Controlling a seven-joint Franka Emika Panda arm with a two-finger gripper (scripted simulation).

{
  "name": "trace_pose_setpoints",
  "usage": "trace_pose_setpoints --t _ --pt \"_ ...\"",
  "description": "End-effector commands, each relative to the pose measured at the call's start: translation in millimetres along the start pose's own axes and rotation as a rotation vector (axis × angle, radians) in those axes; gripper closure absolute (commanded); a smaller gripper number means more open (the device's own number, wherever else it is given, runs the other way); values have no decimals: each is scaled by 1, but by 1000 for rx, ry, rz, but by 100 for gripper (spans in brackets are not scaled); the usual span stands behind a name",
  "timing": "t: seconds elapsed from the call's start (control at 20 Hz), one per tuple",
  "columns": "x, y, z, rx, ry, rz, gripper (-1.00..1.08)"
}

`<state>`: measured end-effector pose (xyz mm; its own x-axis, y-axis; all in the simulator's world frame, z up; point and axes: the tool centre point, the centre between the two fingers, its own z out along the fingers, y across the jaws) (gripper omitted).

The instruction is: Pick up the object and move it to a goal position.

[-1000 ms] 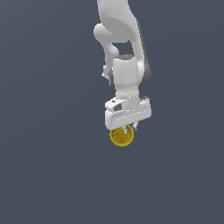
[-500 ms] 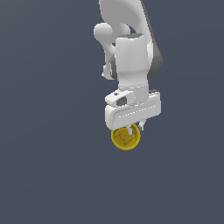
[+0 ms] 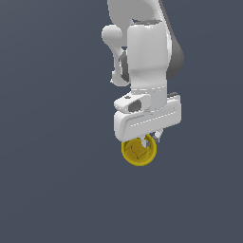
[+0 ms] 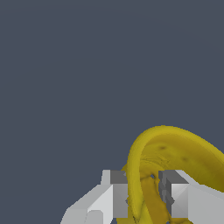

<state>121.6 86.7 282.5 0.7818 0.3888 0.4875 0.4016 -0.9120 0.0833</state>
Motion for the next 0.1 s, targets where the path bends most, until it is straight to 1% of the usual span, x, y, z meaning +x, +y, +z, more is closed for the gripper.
trace_pose_setpoints --t 0.0,0.05 --pt "4 1 -3 -1 3 0 108" --pt "4 1 -3 -1 3 0 108"
